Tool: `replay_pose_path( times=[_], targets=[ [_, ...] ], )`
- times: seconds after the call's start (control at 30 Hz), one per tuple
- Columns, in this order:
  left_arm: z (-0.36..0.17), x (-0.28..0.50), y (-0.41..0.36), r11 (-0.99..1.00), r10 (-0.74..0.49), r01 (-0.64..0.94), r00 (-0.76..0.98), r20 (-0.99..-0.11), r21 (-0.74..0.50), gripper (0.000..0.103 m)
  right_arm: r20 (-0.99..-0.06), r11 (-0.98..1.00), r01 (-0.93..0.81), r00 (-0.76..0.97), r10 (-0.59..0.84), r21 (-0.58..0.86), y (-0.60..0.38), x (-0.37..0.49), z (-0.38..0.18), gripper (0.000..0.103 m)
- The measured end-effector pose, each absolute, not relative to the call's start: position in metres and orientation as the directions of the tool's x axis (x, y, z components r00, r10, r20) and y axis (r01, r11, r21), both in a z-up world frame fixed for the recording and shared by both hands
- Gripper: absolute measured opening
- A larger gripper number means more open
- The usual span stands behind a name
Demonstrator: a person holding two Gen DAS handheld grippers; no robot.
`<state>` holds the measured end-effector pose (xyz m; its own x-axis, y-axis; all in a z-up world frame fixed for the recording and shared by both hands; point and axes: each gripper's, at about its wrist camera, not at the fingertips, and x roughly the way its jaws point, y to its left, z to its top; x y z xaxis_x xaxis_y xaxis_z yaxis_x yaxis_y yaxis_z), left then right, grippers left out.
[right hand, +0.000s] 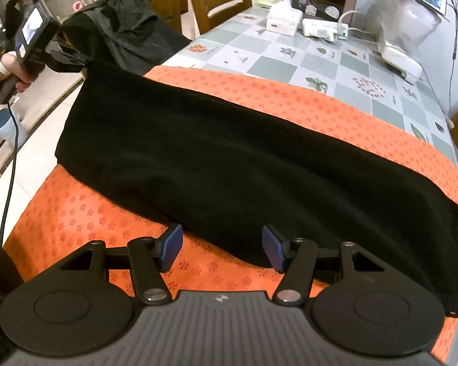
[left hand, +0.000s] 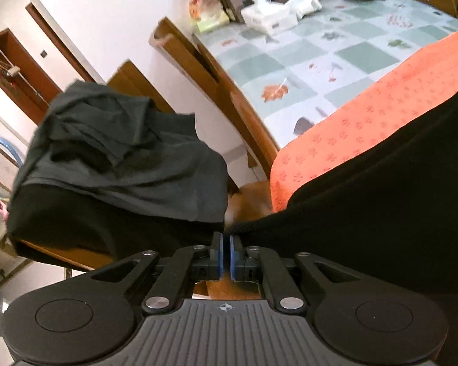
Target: Fold clothes
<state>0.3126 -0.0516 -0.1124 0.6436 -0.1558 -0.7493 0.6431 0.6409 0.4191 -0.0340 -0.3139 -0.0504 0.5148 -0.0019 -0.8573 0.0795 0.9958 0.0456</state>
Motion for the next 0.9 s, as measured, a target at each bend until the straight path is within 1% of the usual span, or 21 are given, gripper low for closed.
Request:
replay_pose_path(
  times=[0.07, 0.17, 0.23, 0.33, 0.37, 0.43, 0.47, 0.53, 0.6, 0.7, 0.8, 0.9],
  targets=[
    [-0.106, 0.322, -0.049, 0.673, -0.136, 0.587, 0.696, -0.705, 0.450, 0.002, -0.865, 0.995, 0.089, 0.502, -0.008, 0.042, -0.315, -0.030, -0.052, 0.064],
    [-0.093, 0.348, -0.038, 0.739, -0.125, 0.546, 0.687, -0.715, 0.395, 0.002, -0.871, 0.993, 0.107, 0.491, -0.018, 0.040, -0.317, -0.027, -0.053, 0.064],
    [-0.098, 0.356, -0.034, 0.730, -0.133, 0.559, 0.680, -0.721, 0.392, 0.004, -0.872, 0.992, 0.116, 0.490, -0.014, 0.049, -0.317, -0.025, -0.053, 0.064],
    [-0.108, 0.357, -0.031, 0.723, -0.178, 0.612, 0.613, -0.770, 0.320, 0.009, -0.873, 0.992, 0.117, 0.488, -0.025, 0.037, -0.318, -0.018, -0.055, 0.064],
    [-0.112, 0.357, -0.030, 0.720, -0.193, 0.629, 0.588, -0.785, 0.294, 0.013, -0.872, 0.993, 0.117, 0.489, -0.026, 0.036, -0.319, -0.016, -0.054, 0.064],
    [-0.122, 0.349, -0.031, 0.697, -0.240, 0.677, 0.529, -0.814, 0.234, 0.027, -0.868, 0.993, 0.110, 0.497, -0.014, 0.047, -0.322, -0.009, -0.053, 0.064],
    [-0.127, 0.345, -0.032, 0.678, -0.265, 0.705, 0.499, -0.825, 0.208, 0.032, -0.866, 0.993, 0.106, 0.499, -0.009, 0.051, -0.324, -0.005, -0.053, 0.064],
    [-0.138, 0.338, -0.033, 0.638, -0.313, 0.754, 0.439, -0.842, 0.156, 0.047, -0.866, 0.996, 0.073, 0.501, 0.000, 0.042, -0.328, 0.008, -0.054, 0.064],
    [-0.142, 0.335, -0.034, 0.604, -0.358, 0.788, 0.399, -0.844, 0.117, 0.052, -0.867, 0.999, 0.018, 0.498, 0.015, 0.027, -0.331, 0.026, -0.054, 0.064],
    [-0.148, 0.331, -0.036, 0.549, -0.421, 0.834, 0.337, -0.842, 0.059, 0.055, -0.871, 0.997, -0.065, 0.488, 0.060, 0.032, -0.337, 0.059, -0.055, 0.064],
    [-0.149, 0.333, -0.039, 0.491, -0.486, 0.871, 0.256, -0.836, -0.019, 0.056, -0.873, 0.988, -0.141, 0.474, 0.118, 0.057, -0.343, 0.093, -0.056, 0.063],
    [-0.151, 0.342, -0.043, 0.436, -0.524, 0.896, 0.174, -0.834, -0.087, 0.056, -0.879, 0.973, -0.216, 0.445, 0.172, 0.081, -0.345, 0.130, -0.063, 0.062]
  ],
)
